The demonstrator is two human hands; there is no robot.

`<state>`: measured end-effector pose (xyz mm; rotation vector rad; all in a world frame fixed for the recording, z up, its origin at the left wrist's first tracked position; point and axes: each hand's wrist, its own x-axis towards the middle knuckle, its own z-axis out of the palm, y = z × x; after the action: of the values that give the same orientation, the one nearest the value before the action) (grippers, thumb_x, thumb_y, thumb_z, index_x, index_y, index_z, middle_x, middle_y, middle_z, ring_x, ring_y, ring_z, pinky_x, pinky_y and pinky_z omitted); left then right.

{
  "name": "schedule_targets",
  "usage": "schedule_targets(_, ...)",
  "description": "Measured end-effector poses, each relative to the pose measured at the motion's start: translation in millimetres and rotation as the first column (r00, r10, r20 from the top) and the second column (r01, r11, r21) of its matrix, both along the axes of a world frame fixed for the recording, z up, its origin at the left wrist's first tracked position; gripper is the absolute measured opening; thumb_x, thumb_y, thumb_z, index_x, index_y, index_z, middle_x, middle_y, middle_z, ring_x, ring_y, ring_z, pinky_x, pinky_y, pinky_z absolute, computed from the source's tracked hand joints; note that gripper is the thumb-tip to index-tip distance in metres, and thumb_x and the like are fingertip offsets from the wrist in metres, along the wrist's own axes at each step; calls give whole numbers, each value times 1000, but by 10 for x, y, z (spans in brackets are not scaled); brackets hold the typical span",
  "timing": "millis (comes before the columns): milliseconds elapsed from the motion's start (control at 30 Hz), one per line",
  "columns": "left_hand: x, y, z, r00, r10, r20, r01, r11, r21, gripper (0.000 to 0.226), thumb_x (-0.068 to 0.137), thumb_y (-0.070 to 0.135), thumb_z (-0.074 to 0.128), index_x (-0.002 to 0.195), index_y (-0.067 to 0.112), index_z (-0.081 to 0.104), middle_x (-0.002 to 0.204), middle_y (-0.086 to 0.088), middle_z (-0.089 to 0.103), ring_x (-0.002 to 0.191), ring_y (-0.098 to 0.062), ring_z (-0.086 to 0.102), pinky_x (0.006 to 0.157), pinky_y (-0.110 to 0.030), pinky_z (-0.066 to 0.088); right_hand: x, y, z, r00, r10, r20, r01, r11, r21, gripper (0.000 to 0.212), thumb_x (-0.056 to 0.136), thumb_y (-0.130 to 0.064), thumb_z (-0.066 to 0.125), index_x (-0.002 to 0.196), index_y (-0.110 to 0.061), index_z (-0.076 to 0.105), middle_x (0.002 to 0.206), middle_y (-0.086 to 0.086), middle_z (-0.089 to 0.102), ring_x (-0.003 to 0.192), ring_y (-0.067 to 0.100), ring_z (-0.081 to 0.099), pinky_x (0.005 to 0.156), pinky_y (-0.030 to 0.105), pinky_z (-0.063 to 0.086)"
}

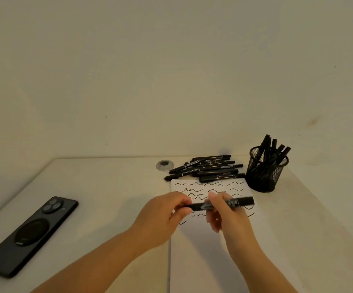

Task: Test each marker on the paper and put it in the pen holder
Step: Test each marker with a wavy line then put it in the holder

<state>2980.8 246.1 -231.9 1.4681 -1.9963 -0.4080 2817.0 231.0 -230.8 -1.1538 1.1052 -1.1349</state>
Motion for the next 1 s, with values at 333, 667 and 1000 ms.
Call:
schedule_targets(333,-91,432,151,960,58,275,27,955,-295,29,86,42,45,84,24,67,69,10,62,55,-8,54,44,-18,38,55,232,117,981,85,174,-107,986,124,34,90,-13,46,59,-4,57,39,11,49,32,19,36,39,27,31)
schedule_targets(667,-62,600,84,995,-39,-87,58,971,230,31,95,29,43,66,32,56,54,14,52,48,-1,45,51,-14,35,-40,168,113,990,42,135,-58,991,121,50,82,0,45,34,-11,53,36,8,40,27,15,31,33,16,24)
schedule_targets(1000,384,405,-214,899,255,-355,-130,931,340,29,96,19,43,73,24,59,64,15,67,61,2,59,58,-16,45,-297,-67,-11,948,-28,-317,-23,987,-158,7,79,-10,65,78,-17,62,51,-9,61,44,-2,52,43,13,40)
